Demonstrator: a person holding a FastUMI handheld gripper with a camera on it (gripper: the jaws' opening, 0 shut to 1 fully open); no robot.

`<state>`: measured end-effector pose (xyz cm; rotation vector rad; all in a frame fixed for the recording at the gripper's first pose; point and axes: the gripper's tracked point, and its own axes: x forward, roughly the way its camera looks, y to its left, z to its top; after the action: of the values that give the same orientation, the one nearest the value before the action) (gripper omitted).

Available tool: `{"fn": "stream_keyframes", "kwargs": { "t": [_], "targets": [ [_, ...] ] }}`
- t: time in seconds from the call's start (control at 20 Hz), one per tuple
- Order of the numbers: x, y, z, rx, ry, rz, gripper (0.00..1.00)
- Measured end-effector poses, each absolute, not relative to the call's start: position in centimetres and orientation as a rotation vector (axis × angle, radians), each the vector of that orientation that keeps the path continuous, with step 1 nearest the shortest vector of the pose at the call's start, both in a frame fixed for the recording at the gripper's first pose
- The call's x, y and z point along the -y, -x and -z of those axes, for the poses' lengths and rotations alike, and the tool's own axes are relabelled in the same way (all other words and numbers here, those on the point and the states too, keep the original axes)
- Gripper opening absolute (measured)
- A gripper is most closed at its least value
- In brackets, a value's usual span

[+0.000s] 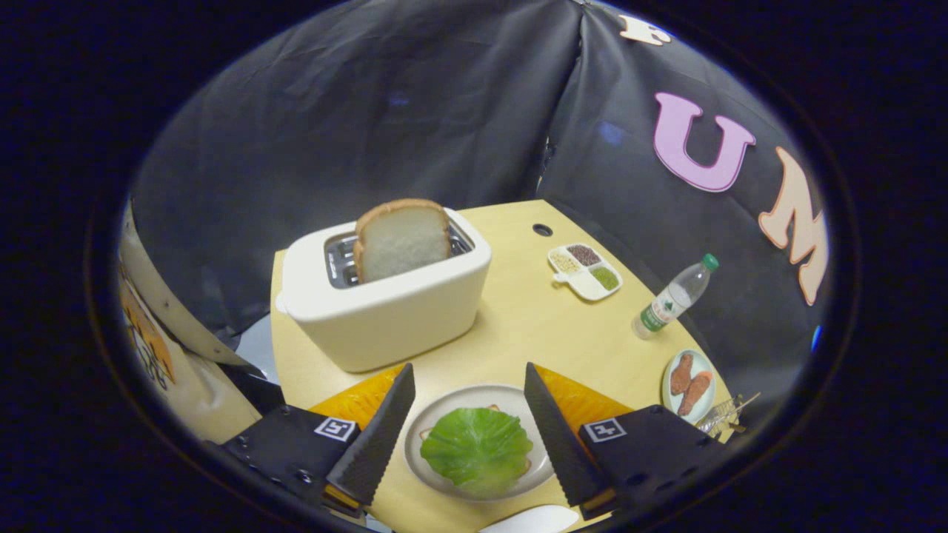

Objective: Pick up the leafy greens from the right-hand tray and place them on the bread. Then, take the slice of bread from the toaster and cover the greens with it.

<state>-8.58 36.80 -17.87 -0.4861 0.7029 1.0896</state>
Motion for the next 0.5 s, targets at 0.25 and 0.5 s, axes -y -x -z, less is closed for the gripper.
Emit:
{"fn": "stream_keyframes", "kwargs": {
  "t": [0.25,0.5],
  "targets": [
    [-41.1,8.6,15.0,-0.699,0.453,-1.117,0.95],
    [-45.2,8.9,13.0,-0.712,0.38,-1.138,0.95]
  ]
}}
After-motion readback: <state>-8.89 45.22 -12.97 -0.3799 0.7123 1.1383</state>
